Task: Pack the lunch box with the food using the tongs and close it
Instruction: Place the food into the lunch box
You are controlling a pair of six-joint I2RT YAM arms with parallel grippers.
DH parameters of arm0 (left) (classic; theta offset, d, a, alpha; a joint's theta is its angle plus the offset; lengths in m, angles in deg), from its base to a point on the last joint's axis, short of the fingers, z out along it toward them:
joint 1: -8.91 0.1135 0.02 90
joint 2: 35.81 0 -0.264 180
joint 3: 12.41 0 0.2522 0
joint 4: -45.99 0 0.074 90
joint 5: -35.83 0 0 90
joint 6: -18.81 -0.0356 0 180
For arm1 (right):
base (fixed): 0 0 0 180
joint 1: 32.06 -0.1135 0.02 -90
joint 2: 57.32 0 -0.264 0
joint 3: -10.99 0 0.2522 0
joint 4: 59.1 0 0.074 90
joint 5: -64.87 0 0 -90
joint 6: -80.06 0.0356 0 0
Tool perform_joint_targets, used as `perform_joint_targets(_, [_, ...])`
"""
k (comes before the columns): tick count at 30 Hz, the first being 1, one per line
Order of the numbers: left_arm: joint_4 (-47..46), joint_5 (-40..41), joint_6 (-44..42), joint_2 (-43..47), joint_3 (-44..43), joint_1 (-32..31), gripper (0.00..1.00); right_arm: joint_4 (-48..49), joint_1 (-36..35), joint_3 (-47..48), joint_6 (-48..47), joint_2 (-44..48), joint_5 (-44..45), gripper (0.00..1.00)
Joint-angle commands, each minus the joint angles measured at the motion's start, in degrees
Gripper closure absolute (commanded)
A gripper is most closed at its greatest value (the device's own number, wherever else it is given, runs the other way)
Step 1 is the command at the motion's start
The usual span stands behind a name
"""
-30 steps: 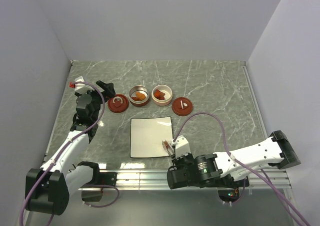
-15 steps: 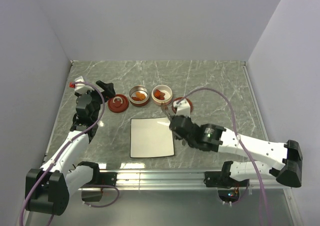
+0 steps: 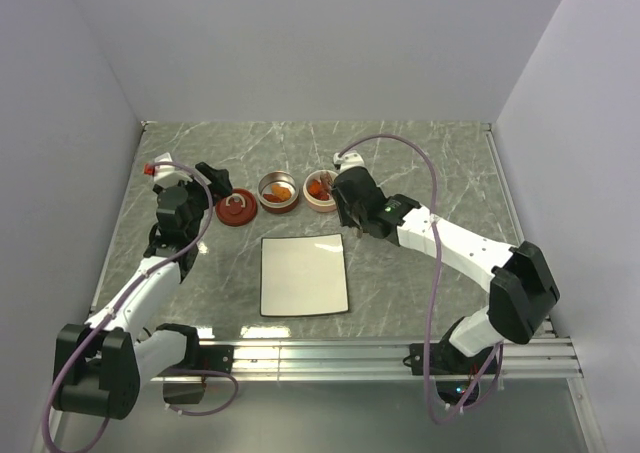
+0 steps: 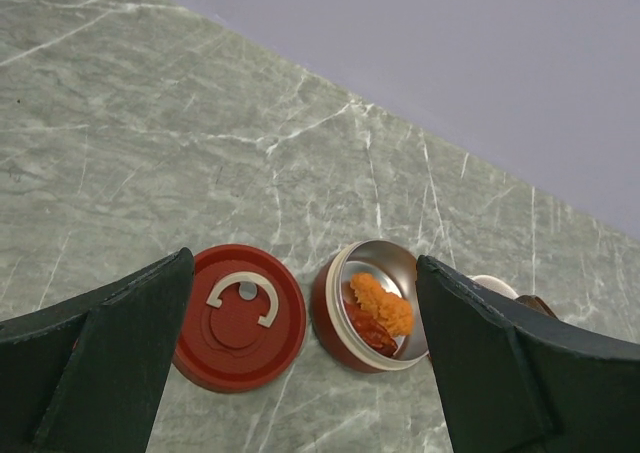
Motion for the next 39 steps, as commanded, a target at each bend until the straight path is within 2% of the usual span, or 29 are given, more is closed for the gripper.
perform_joint_targets(1, [-2.5,1.0,0.8,-0.8,-2.5,0.3,0.01,3.5,1.2,3.3,-3.1,0.3,-2.6,0.73])
perform_joint_targets(7, [-2.5,1.1,0.8,-1.0,-2.6,0.3,0.01,3.0,1.6,2.6,-3.2,0.6,-1.8,0.7])
perform_joint_targets(11, [-2.5,0.8,0.8,-1.0,-2.7,0.3,0.0,2.8,1.7,2.2,-3.1,0.8,-1.2,0.53])
perform_joint_targets(14, [-2.5,0.8,0.8,-0.9,-2.6,0.3,0.01,2.3,1.8,2.5,-2.9,0.9,0.0,0.47])
perform_joint_targets(39, [-2.8,0.5,0.8,-1.8,-2.9,0.3,0.01,3.7,-0.3,2.0,-3.2,3.3,-3.7,0.47])
